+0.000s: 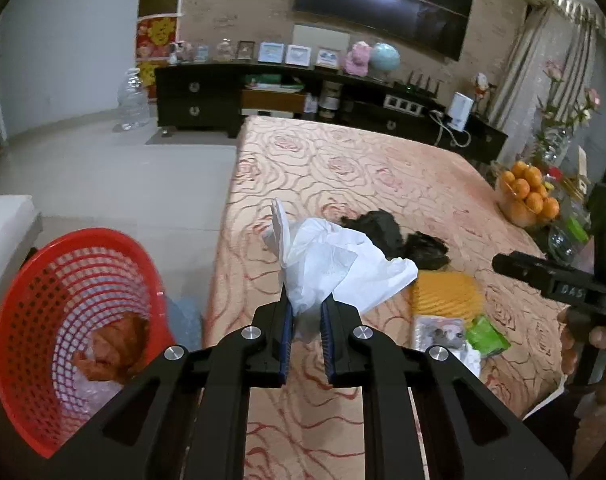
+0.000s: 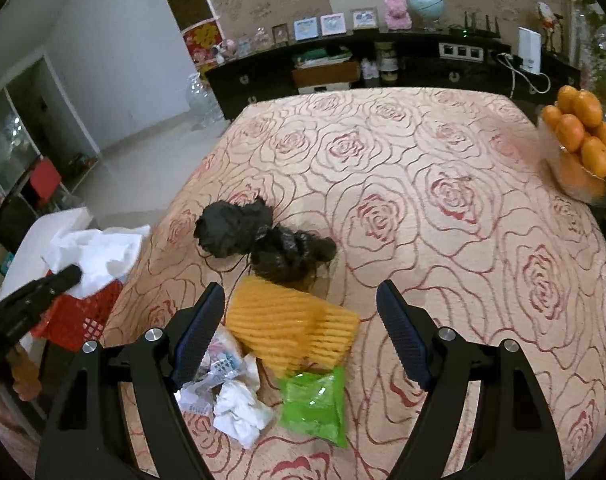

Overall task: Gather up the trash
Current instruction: 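Grasp the black plastic bag with the right tool while the left tool holds the tissue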

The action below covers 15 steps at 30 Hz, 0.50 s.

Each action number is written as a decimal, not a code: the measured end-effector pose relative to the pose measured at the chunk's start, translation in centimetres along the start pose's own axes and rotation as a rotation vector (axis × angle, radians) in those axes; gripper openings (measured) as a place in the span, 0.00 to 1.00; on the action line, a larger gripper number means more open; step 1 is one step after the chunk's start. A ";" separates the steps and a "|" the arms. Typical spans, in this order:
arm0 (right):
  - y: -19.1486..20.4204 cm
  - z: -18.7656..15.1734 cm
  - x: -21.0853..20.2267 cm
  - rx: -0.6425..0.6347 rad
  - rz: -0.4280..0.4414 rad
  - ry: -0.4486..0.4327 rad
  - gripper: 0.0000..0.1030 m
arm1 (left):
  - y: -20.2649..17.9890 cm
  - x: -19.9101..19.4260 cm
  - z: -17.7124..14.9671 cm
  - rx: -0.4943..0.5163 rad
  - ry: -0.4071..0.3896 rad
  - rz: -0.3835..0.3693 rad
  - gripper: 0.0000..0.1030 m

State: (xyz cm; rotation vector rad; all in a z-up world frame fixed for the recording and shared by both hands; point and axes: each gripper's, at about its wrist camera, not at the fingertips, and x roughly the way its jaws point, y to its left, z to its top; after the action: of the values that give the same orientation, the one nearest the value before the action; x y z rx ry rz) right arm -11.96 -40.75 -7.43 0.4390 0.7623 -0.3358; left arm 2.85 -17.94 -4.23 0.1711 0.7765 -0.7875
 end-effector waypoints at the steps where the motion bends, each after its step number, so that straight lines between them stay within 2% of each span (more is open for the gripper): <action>1: 0.2 0.0 0.6 -0.007 0.001 0.011 0.73 | 0.4 -0.2 0.0 -0.008 -0.001 0.004 0.11; 8: 2.0 -0.9 3.7 -0.054 0.014 0.076 0.73 | 1.7 -1.0 -0.2 -0.039 -0.001 0.017 0.11; 13: 3.1 -0.2 5.2 -0.129 -0.086 0.024 0.74 | 2.0 -1.5 -0.2 -0.036 -0.011 0.023 0.11; 15: 3.0 0.4 5.8 -0.145 -0.119 0.007 0.77 | 2.2 -1.5 -0.2 -0.038 -0.013 0.024 0.11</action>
State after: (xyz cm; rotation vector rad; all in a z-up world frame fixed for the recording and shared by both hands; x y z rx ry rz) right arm -6.44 -39.13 -10.57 0.2593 0.8154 -0.3877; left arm 3.52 -15.42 -3.64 0.1414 0.7756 -0.7498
